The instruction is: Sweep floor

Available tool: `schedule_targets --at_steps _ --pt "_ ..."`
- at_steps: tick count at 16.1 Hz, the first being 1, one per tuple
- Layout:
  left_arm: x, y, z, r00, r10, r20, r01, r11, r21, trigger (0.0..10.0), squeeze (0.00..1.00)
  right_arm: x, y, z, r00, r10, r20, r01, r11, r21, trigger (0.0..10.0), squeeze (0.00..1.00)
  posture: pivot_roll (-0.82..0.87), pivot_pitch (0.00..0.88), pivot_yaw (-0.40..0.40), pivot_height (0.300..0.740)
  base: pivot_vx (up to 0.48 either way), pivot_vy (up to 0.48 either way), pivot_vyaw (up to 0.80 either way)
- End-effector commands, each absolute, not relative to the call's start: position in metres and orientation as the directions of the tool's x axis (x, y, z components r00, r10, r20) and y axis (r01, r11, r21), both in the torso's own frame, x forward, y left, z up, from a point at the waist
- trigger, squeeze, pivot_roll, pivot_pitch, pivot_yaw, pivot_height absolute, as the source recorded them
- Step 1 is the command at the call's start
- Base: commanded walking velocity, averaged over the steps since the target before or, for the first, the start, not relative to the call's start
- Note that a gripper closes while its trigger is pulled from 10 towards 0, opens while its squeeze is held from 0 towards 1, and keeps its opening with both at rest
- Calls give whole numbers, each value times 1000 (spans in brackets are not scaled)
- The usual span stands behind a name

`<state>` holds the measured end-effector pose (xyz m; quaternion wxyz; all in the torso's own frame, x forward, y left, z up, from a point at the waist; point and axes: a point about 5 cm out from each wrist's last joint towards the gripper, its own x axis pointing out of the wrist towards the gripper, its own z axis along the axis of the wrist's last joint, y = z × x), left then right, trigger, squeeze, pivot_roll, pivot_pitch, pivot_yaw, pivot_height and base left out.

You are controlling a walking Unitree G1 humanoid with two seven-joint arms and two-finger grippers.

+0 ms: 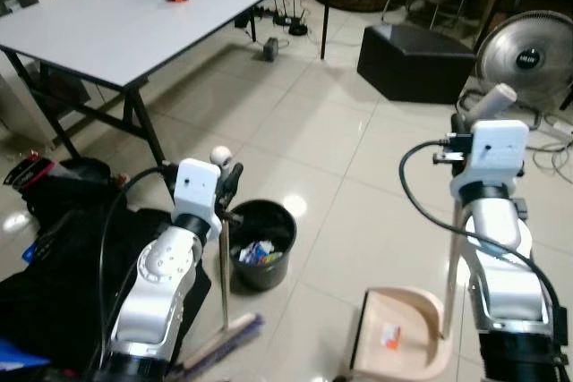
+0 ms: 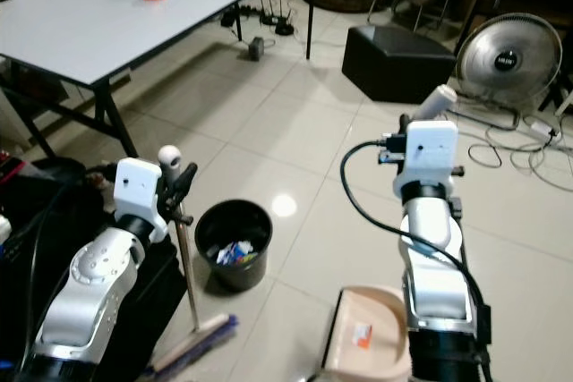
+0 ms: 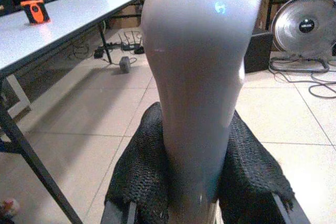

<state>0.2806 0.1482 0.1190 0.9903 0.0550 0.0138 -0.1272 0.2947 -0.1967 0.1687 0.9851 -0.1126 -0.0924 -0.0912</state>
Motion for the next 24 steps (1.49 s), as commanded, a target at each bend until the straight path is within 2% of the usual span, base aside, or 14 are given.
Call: schedule_targets --at_steps 1,4,9,14,17,19,24 --pt "285 143 127 963 -270 -4 268 956 116 10000 0 294 -199 174 961 -169 218 213 956 -199 10000 0 -22 0 27 740 0 -319 0" --pt "286 143 128 962 -273 -1 271 955 119 10000 0 294 -198 174 962 -175 209 215 959 -183 10000 0 -22 0 31 740 0 -319 0" --pt "286 143 128 960 -278 0 276 953 125 10000 0 294 -194 176 961 -175 214 211 964 -163 10000 0 -21 0 27 740 0 -322 -708" --pt "287 145 129 961 -277 -1 275 952 134 10000 0 295 -189 178 962 -162 219 198 967 -157 10000 0 -21 0 28 740 0 -321 0" --pt "289 149 125 967 -252 -45 255 965 56 10000 0 294 -190 179 961 -172 218 207 967 -148 10000 0 -24 0 28 740 0 317 0" --pt "289 149 126 968 -249 -40 252 966 63 10000 0 294 -190 179 960 -173 220 207 967 -147 10000 0 -27 0 28 740 0 476 0" --pt "291 152 131 973 -232 -19 233 970 69 10000 0 295 -193 182 958 -178 224 210 969 -130 10000 0 -21 0 25 740 0 0 0"
